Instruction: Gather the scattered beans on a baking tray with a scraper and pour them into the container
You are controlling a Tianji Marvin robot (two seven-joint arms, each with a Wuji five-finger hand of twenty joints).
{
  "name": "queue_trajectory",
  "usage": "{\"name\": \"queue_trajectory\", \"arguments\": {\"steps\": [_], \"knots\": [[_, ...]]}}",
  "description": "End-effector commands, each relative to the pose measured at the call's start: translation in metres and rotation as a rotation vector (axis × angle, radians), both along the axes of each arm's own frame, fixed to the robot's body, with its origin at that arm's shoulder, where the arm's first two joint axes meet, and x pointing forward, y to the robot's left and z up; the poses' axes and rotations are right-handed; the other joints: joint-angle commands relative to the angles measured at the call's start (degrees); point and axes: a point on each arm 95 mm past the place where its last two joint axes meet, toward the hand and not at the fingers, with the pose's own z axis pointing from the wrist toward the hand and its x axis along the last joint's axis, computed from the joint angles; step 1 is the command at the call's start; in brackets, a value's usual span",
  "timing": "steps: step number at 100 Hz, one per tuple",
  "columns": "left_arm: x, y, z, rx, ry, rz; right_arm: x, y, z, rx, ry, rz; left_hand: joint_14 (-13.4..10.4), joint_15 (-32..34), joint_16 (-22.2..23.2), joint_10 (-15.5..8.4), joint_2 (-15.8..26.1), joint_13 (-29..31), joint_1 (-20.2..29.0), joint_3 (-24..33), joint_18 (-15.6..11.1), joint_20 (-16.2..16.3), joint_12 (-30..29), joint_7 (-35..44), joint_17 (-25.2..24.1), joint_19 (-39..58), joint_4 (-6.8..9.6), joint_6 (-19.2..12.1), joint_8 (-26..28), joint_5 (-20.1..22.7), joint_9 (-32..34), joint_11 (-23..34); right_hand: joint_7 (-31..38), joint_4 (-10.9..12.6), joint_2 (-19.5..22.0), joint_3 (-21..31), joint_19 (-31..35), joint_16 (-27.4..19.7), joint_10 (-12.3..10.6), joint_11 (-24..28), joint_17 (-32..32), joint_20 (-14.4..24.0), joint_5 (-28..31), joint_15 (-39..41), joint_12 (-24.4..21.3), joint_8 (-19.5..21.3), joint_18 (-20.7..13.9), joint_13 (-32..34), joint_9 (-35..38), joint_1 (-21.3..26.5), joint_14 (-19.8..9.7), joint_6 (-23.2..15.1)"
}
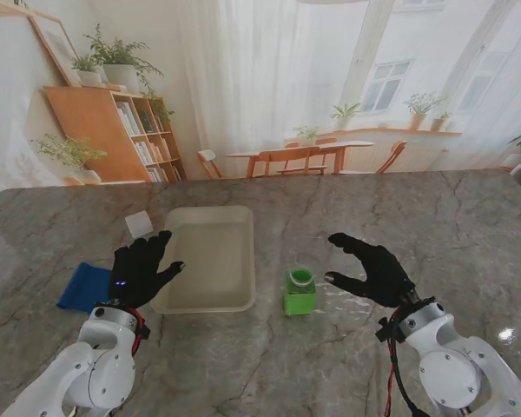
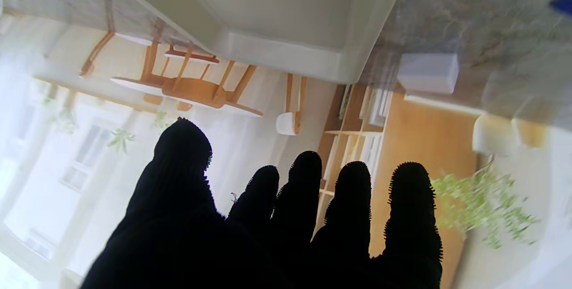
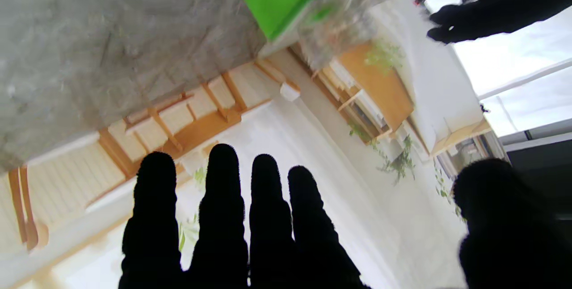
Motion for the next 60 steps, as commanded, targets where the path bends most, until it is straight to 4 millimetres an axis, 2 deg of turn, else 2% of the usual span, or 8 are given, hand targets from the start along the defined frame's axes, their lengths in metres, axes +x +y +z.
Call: {"name": "queue_trajectory", "arguments": {"steps": [1, 27, 37, 41, 45, 51, 55, 60], "knots": [[-0.006, -0.001, -0.011, -0.005, 0.05, -0.006, 0.001, -0.012, -0.01, -0.062, 0.05, 0.02, -0.84, -1.2, 0.21, -1.1, 1.79, 0.72, -1.28, -0.74, 0.85, 0.3, 0.61, 0.23, -0.15, 0.02, -3.16, -1.24, 0.33, 0.7, 0.22, -0.75, -0.5, -1.16, -2.02, 1.88, -1.23, -0.94, 0.99, -1.64, -0.75, -0.8, -3.05, -1.36, 0.46, 1.25, -1.8, -1.77, -2.54, -2.01, -0.61, 2.27], [-0.01, 0.003, -0.01, -0.014, 0.02, 0.015, 0.009, -0.029, -0.038, -0.196, 0.161, 0.123, -1.09, -1.21, 0.33, -1.07, 1.88, 1.05, -1.13, -0.8, 0.36, 0.45, 0.63, 0.18, 0.53, -0.45, -3.24, -1.12, 0.23, 0.64, 0.38, -0.67, -5.37, -1.22, -4.69, 4.25, -1.3, -4.21, 3.13, -4.72, -1.29, -2.67, -13.45, -4.5, -2.42, 1.16, -2.44, -6.1, -11.26, -0.76, 0.15, 7.87], [-0.011, 0.004, -0.01, -0.022, 0.012, 0.022, 0.019, -0.03, -0.05, -0.219, 0.182, 0.155, -1.12, -1.21, 0.37, -1.07, 1.94, 1.06, -1.09, -0.79, 0.01, 0.54, 0.65, 0.23, 0.73, -0.6, -3.23, -1.06, 0.22, 0.71, 0.39, -0.65, -12.15, -1.25, -4.7, 4.21, -0.13, -6.94, 3.95, -4.27, -1.77, -5.44, -12.15, -5.16, -5.7, -1.86, -2.63, -7.82, -14.5, -0.99, 0.49, 9.51], [-0.011, 0.004, -0.01, -0.025, 0.008, 0.024, 0.023, -0.029, -0.054, -0.22, 0.188, 0.167, -1.13, -1.15, 0.41, -1.05, 1.97, 1.17, -1.08, -0.8, -0.13, 0.56, 0.66, 0.23, 0.84, -0.65, -3.23, -1.05, 0.22, 0.69, 0.42, -0.63, -13.75, -1.32, -4.64, 4.16, 0.3, -7.48, 4.28, -4.27, -2.12, -5.87, -11.69, -5.37, -6.23, -4.29, -2.63, -8.48, -15.78, -1.08, 0.56, 10.16], [-0.012, 0.004, -0.009, -0.028, 0.005, 0.025, 0.028, -0.028, -0.058, -0.221, 0.196, 0.18, -1.21, -1.11, 0.44, -1.12, 1.98, 1.2, -1.02, -0.79, -0.34, 0.61, 0.69, 0.25, 1.04, -0.65, -3.23, -1.02, 0.23, 0.71, 0.47, -0.59, -14.44, -1.5, -4.32, 3.85, 0.93, -8.0, 4.76, -3.79, -2.5, -6.81, -10.91, -4.99, -7.09, -12.42, -2.94, -9.13, -17.2, -1.5, 0.76, 10.81], [-0.012, 0.004, -0.009, -0.033, 0.002, 0.027, 0.035, -0.026, -0.063, -0.219, 0.201, 0.199, -1.34, -1.07, 0.47, -1.17, 2.1, 1.3, -0.96, -0.78, -0.49, 0.66, 0.73, 0.28, 1.13, -0.72, -3.23, -0.94, 0.24, 0.74, 0.58, -0.53, -14.99, -1.69, -3.69, 3.4, 1.29, -8.14, 5.7, -3.71, -3.07, -7.22, -10.6, -4.94, -7.36, -18.78, -2.87, -10.02, -19.02, -2.1, 1.26, 11.91], [-0.011, 0.004, -0.01, -0.037, 0.001, 0.027, 0.04, -0.025, -0.066, -0.217, 0.2, 0.211, -1.43, -1.09, 0.47, -1.17, 2.1, 1.32, -0.99, -0.82, -0.67, 0.67, 0.75, 0.28, 1.17, -0.77, -3.24, -0.87, 0.25, 0.73, 0.62, -0.51, -14.99, -1.81, -3.26, 3.12, 1.54, -8.13, 6.34, -3.46, -3.39, -7.6, -9.86, -4.59, -7.46, -27.84, -2.97, -10.68, -20.21, -2.5, 1.68, 12.55], [-0.011, 0.003, -0.01, -0.041, 0.0, 0.028, 0.046, -0.022, -0.069, -0.212, 0.195, 0.224, -1.5, -1.09, 0.47, -1.19, 2.11, 1.39, -0.95, -0.81, -0.84, 0.67, 0.77, 0.31, 1.26, -0.82, -3.24, -0.89, 0.26, 0.77, 0.62, -0.51, -15.32, -1.91, -3.02, 2.98, 1.6, -8.09, 6.73, -3.4, -3.69, -7.68, -9.79, -4.48, -7.43, -30.06, -3.02, -11.23, -20.98, -2.8, 1.87, 13.13]]}}
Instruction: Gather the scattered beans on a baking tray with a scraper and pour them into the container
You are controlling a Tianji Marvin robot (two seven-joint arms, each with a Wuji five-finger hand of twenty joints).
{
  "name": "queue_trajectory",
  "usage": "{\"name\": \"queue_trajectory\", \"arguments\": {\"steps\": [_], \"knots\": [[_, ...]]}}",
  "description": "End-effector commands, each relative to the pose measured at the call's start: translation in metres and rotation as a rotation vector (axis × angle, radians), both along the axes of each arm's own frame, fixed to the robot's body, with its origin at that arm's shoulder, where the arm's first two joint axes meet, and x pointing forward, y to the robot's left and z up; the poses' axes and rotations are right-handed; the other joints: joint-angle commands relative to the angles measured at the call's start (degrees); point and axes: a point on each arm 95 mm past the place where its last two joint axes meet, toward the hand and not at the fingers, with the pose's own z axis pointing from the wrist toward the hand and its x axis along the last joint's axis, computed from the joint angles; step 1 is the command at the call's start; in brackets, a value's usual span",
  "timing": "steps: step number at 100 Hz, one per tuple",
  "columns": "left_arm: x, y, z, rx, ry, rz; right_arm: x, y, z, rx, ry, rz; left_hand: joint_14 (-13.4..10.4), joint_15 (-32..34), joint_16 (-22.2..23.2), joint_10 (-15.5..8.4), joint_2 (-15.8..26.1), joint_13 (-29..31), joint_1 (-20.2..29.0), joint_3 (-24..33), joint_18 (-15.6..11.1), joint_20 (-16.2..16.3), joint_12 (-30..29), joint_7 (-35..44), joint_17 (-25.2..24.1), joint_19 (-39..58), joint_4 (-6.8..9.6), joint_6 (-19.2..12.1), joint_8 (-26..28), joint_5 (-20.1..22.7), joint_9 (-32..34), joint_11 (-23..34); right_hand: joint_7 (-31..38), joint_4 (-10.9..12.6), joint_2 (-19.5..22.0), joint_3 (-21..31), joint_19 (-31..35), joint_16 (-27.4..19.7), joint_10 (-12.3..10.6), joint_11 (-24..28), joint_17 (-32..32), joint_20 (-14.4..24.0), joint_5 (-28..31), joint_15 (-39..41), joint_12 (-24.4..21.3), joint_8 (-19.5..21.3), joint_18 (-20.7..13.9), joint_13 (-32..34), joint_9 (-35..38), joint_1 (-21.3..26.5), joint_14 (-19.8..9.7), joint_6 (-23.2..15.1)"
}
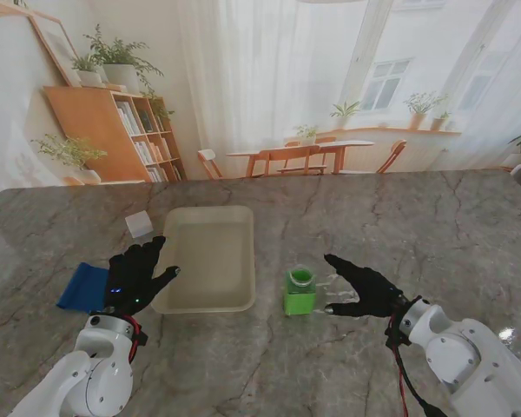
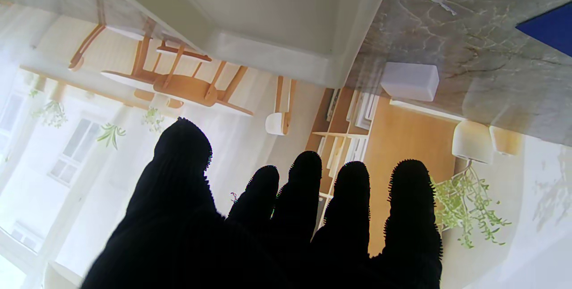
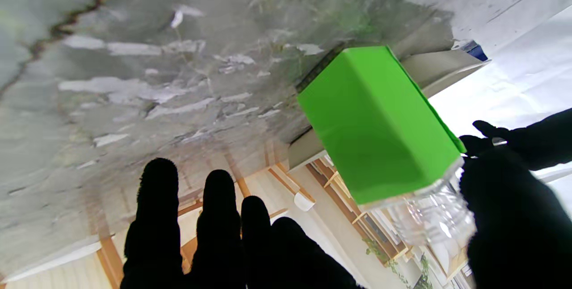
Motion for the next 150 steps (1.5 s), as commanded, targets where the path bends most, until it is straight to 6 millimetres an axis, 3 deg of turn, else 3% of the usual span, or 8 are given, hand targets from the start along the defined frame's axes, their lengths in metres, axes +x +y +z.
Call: {"name": "queue_trajectory", "arguments": {"steps": [1, 6, 42, 52, 55, 89, 132, 150], "knots": [[-0.002, -0.003, -0.002, -0.014, 0.003, -0.004, 0.009, 0.003, 0.002, 0.006, -0.014, 0.016, -0.98, -1.04, 0.47, -1.28, 2.15, 1.41, -1.0, -0.83, -0.91, 0.68, 0.77, 0.3, -0.04, -0.82, -3.24, -0.89, 0.25, 0.75, 0.6, -0.47, -1.14, -1.66, 0.71, 0.19, 0.98, -0.78, 0.56, -0.44, -1.07, -1.1, 0.81, -0.05, -0.93, -4.49, -1.68, -2.01, -2.86, -2.27, 0.57, 2.51], [-0.001, -0.003, -0.002, -0.016, 0.004, -0.003, 0.015, 0.006, 0.0, 0.013, -0.019, 0.027, -1.06, -1.0, 0.48, -1.27, 2.14, 1.54, -1.01, -0.84, -1.12, 0.68, 0.8, 0.34, 0.1, -0.84, -3.25, -0.9, 0.27, 0.8, 0.67, -0.44, -0.59, -1.65, 0.94, -0.06, 1.23, -1.01, 0.88, -0.08, -1.36, -1.53, 1.49, 0.21, -1.09, -12.31, -1.66, -2.34, -3.25, -2.35, 0.81, 2.91], [0.002, -0.006, -0.004, -0.026, 0.011, -0.008, 0.037, 0.022, -0.015, 0.072, -0.001, 0.105, -1.74, -0.89, 0.37, -1.77, 2.1, 2.18, -0.37, -0.78, -2.09, 0.3, 1.07, 0.56, 0.41, -1.13, -3.24, -0.61, 0.43, 1.05, 1.23, -0.15, 0.35, -1.74, 1.6, -0.23, 1.99, -0.68, -0.44, 1.24, -1.73, -1.68, 1.81, 1.58, -0.59, -13.32, -2.46, -2.07, -1.55, -3.09, -0.08, 1.85], [0.003, -0.007, -0.004, -0.025, 0.012, -0.009, 0.039, 0.026, -0.017, 0.085, 0.005, 0.125, -1.84, -0.78, 0.38, -1.84, 2.13, 2.38, -0.09, -0.76, -2.32, 0.21, 1.17, 0.63, 0.63, -1.02, -3.24, -0.58, 0.5, 1.14, 1.47, -0.02, 1.68, -1.76, 1.53, 0.02, 2.09, -0.86, -0.72, 1.36, -1.51, -2.37, 1.19, 1.78, -0.46, -10.3, -2.87, -1.53, -0.48, -3.18, -0.25, 1.36], [0.003, -0.007, -0.004, -0.025, 0.012, -0.01, 0.039, 0.027, -0.017, 0.087, 0.006, 0.13, -1.89, -0.77, 0.37, -1.92, 2.14, 2.4, 0.01, -0.75, -2.34, 0.18, 1.18, 0.65, 0.64, -0.99, -3.24, -0.56, 0.52, 1.17, 1.42, -0.04, 1.13, -1.77, 1.56, 0.08, 2.58, -0.89, -0.9, 1.39, -1.45, -3.37, 0.59, 1.88, 0.09, -3.38, -2.93, -1.31, -0.07, -3.18, -0.42, 1.23], [0.004, -0.007, -0.004, -0.022, 0.008, -0.012, 0.044, 0.037, -0.014, 0.08, 0.011, 0.18, -2.36, -0.49, 0.41, -2.28, 2.33, 2.95, 0.95, -0.74, -3.25, -0.14, 1.43, 0.93, 1.02, -0.45, -3.3, -0.19, 0.74, 1.65, 1.96, 0.23, 5.3, -1.22, 0.14, 1.01, 4.49, 2.58, -1.55, 3.97, 0.08, -2.52, -2.04, 6.06, 4.52, 22.4, -2.23, 2.17, 5.0, -1.34, -0.47, -0.48], [0.003, -0.004, -0.003, -0.019, -0.008, 0.001, 0.049, 0.049, -0.02, 0.096, 0.045, 0.221, -2.73, -0.18, 0.48, -2.55, 2.7, 3.67, 2.33, -0.8, -3.92, -0.58, 1.61, 1.37, 1.23, 0.08, -3.41, -0.02, 1.08, 2.47, 2.64, 0.48, 11.51, -0.94, -0.82, 2.56, 5.43, 4.87, -3.86, 9.66, 1.45, -1.99, -1.76, 10.06, 12.39, 32.99, -1.49, 5.07, 10.96, -0.48, -1.05, -2.09], [0.002, -0.003, -0.003, -0.018, -0.008, 0.004, 0.05, 0.052, -0.024, 0.123, 0.049, 0.205, -2.78, -0.13, 0.49, -2.65, 2.77, 3.84, 2.8, -0.88, -4.08, -0.75, 1.64, 1.44, 1.25, 0.2, -3.47, -0.02, 1.18, 2.59, 2.79, 0.53, 16.74, -0.65, -2.88, 4.46, 6.5, 6.59, -8.42, 14.42, 2.98, -1.58, 4.98, 13.16, 16.95, 35.07, -1.82, 8.44, 17.16, 1.29, -3.25, -9.51]]}}
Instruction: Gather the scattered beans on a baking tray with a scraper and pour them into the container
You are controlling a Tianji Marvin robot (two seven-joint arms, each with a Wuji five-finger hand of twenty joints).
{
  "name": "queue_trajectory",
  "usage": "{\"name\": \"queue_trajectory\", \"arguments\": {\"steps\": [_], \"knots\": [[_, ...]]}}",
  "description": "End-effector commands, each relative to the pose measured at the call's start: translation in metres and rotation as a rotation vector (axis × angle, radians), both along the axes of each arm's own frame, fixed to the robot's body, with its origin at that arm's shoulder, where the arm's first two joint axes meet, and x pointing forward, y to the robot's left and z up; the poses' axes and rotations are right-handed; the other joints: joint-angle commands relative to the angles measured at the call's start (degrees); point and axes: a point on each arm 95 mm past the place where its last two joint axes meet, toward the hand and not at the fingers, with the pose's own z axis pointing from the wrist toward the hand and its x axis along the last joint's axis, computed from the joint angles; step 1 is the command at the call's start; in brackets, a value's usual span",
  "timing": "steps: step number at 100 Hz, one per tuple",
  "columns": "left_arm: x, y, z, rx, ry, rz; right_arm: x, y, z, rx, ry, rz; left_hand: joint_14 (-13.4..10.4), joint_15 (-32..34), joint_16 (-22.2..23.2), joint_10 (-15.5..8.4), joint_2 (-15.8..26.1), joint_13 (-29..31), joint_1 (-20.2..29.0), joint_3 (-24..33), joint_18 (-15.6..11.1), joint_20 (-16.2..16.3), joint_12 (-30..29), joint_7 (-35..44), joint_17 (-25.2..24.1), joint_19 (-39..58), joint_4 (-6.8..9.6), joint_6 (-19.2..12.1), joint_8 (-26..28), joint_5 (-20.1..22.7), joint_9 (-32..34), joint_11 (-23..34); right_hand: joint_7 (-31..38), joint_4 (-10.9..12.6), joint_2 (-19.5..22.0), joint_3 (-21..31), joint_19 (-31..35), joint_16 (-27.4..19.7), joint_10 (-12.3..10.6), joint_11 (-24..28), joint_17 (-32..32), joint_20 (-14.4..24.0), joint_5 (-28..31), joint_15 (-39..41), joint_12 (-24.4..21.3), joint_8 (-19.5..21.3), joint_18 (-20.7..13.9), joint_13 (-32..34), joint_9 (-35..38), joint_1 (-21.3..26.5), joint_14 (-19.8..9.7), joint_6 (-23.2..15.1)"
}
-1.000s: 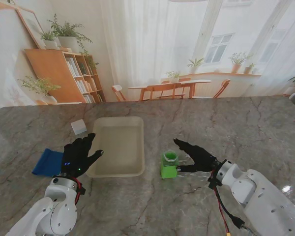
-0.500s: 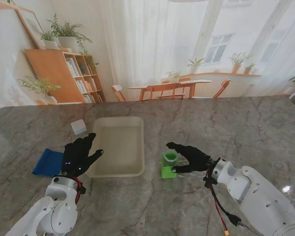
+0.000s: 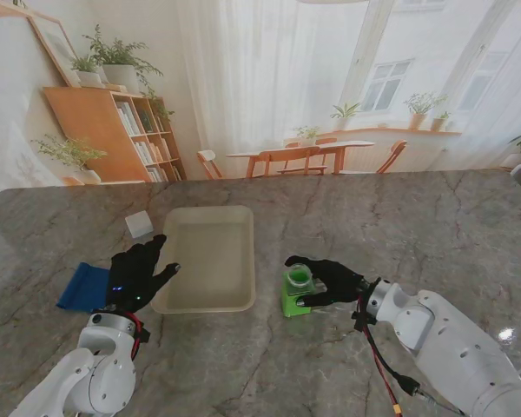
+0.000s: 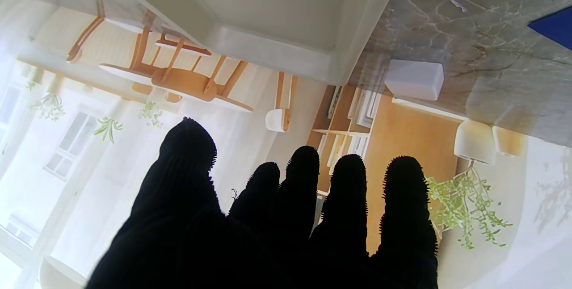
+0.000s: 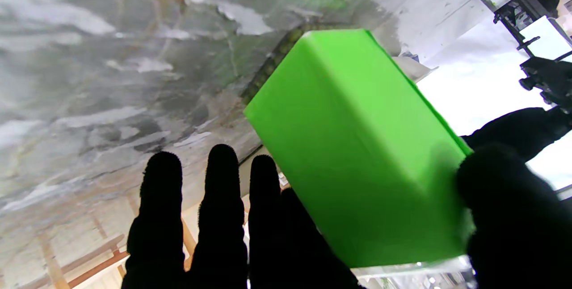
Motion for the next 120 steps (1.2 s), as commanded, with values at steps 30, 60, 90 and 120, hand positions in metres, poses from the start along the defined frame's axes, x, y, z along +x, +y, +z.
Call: {"name": "queue_trajectory", "arguments": {"steps": [30, 60, 90, 120], "knots": [[-0.003, 0.0, -0.002, -0.002, 0.004, 0.003, 0.002, 0.01, -0.009, 0.105, 0.043, -0.072, -1.42, -0.05, -0.06, -1.52, 3.03, 0.99, 2.14, -0.85, -1.8, -1.02, 0.37, 0.82, -0.18, 0.33, -3.55, -0.16, 0.76, 1.46, 1.08, 0.24, 11.98, 0.39, -6.21, 4.23, 3.64, 2.31, -13.66, 7.29, 2.74, 0.88, 15.61, 4.65, 4.82, 6.63, -0.63, 8.87, 15.22, 6.88, -8.19, -21.88], [-0.004, 0.001, -0.002, -0.001, 0.001, 0.009, 0.004, 0.016, -0.015, 0.169, 0.02, -0.16, -1.64, 0.0, -0.02, -1.75, 3.15, 1.17, 2.37, -1.01, -2.06, -1.23, 0.38, 0.84, -0.21, 0.33, -3.6, -0.21, 0.84, 1.47, 1.1, 0.27, 27.48, 1.53, -10.96, 6.84, 7.11, 3.5, -21.19, 13.17, 5.84, -0.98, 21.52, 8.14, 4.04, 4.29, -0.72, 16.32, 24.08, 14.05, -12.91, -33.95], [-0.005, 0.003, -0.002, 0.004, -0.002, 0.014, 0.004, 0.019, -0.014, 0.238, -0.02, -0.267, -1.63, 0.03, 0.02, -1.7, 3.16, 1.25, 2.4, -0.99, -2.22, -1.33, 0.4, 0.82, -0.17, 0.32, -3.58, -0.29, 0.87, 1.42, 1.2, 0.32, 46.57, -2.64, -16.9, 7.44, 10.18, 4.54, -25.39, 14.14, 9.49, -0.77, 25.88, 12.5, 8.14, -12.85, -1.73, 22.9, 34.33, 23.41, -17.26, -46.22], [-0.007, 0.004, -0.002, 0.006, -0.009, 0.023, 0.001, 0.021, -0.003, 0.289, -0.067, -0.352, -1.56, 0.09, 0.08, -1.61, 3.19, 1.29, 2.31, -0.98, -2.26, -1.39, 0.41, 0.78, -0.25, 0.31, -3.56, -0.18, 0.87, 1.37, 1.16, 0.31, 49.59, -2.78, -20.03, 10.74, 11.86, 5.82, -23.88, 15.69, 12.12, -0.24, 29.85, 15.71, 7.77, -15.83, -1.26, 26.19, 38.45, 24.59, -17.84, -45.72]]}}
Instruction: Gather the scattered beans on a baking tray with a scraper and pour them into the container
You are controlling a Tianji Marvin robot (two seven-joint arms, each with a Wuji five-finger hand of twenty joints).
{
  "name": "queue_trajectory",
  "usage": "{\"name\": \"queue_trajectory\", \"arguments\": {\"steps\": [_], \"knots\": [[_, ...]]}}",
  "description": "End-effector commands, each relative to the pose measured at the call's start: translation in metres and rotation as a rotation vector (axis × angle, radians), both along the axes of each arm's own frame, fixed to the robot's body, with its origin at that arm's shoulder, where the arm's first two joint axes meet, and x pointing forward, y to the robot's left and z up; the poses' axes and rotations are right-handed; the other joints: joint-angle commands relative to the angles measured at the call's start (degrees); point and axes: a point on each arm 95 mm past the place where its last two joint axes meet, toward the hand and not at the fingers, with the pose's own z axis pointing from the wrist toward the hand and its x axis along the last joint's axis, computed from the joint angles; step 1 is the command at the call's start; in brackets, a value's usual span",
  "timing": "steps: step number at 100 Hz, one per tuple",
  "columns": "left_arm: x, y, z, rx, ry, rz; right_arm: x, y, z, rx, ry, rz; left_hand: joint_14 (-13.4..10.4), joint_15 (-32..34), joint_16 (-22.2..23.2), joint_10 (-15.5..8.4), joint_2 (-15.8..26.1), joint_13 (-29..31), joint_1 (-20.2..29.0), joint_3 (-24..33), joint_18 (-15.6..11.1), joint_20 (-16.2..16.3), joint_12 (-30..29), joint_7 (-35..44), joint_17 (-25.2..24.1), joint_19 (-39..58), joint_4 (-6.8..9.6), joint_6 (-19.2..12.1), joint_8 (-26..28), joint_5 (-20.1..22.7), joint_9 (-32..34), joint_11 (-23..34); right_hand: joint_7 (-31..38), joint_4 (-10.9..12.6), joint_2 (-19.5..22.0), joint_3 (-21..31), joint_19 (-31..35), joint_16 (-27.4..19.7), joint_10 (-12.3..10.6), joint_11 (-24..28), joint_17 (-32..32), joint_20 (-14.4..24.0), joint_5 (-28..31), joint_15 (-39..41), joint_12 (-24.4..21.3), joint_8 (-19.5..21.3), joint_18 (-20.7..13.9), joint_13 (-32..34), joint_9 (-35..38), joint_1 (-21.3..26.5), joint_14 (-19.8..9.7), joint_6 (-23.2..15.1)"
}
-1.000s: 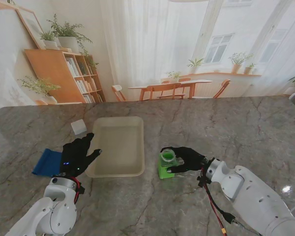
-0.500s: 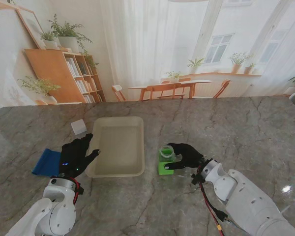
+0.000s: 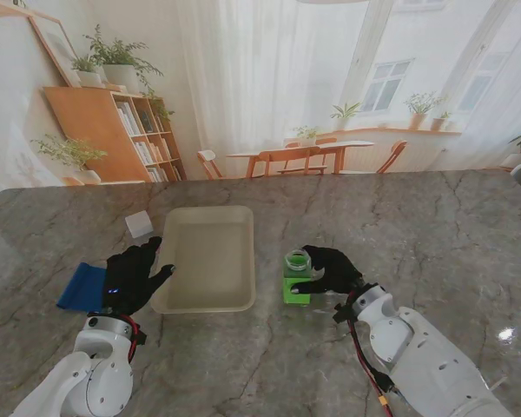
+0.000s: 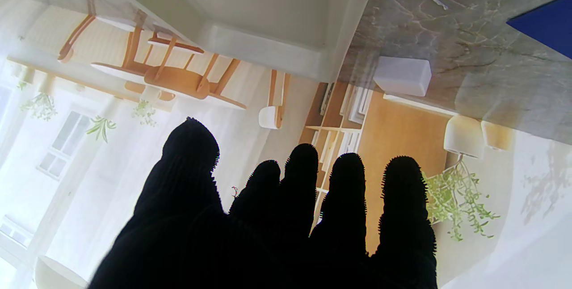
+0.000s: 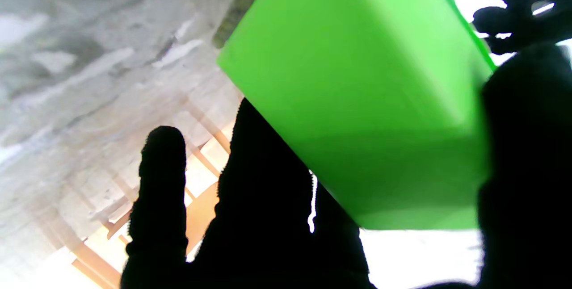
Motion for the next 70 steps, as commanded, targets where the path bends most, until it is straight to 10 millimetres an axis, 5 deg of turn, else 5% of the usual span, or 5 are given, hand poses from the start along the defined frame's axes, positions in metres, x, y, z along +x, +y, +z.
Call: {"name": "queue_trajectory", "arguments": {"steps": [1, 41, 70], "knots": [[-0.003, -0.001, -0.001, -0.004, -0.001, 0.004, -0.002, 0.006, 0.004, 0.019, -0.006, -0.01, -0.95, 0.07, 0.08, -0.9, 3.18, 0.73, 1.49, -1.06, -1.52, -1.08, 0.33, 0.18, -0.24, 0.35, -3.56, -0.23, 0.69, 0.73, 0.2, 0.2, 14.62, 0.32, 4.65, 12.95, 1.8, 1.27, -11.62, 8.33, 0.53, -0.09, 5.82, 1.7, 3.96, 1.76, -1.1, 1.37, 7.73, 14.04, -4.92, -22.52], [-0.009, 0.009, 0.009, 0.012, -0.07, 0.022, -0.01, 0.019, 0.048, 0.037, -0.139, -0.075, -0.88, 0.18, 0.18, -1.0, 3.24, 0.82, 1.26, -1.01, -1.63, -1.06, 0.32, 0.15, -0.14, 0.48, -3.54, -0.09, 0.66, 0.74, 0.16, 0.18, 15.67, 0.56, 0.39, 19.3, 2.46, 2.52, -9.54, 10.13, 1.3, 0.69, 7.38, 3.94, 5.52, 3.33, -0.33, 1.36, 8.11, 13.4, -3.57, -21.23], [0.007, 0.046, 0.032, 0.096, -0.035, 0.009, -0.012, 0.037, 0.066, -0.019, -0.198, -0.063, 0.27, -0.52, -0.06, -0.48, 3.16, -0.87, 0.42, -1.11, 0.77, -1.19, -0.15, -0.46, -1.65, -0.51, -3.54, 0.36, 0.28, -0.13, -1.55, -0.64, 15.22, 0.39, 0.08, 19.99, 2.37, 2.63, -9.53, 10.13, 1.33, 0.87, 7.78, 3.87, 5.7, 3.99, -0.39, 1.65, 8.32, 13.19, -3.58, -21.47]]}}
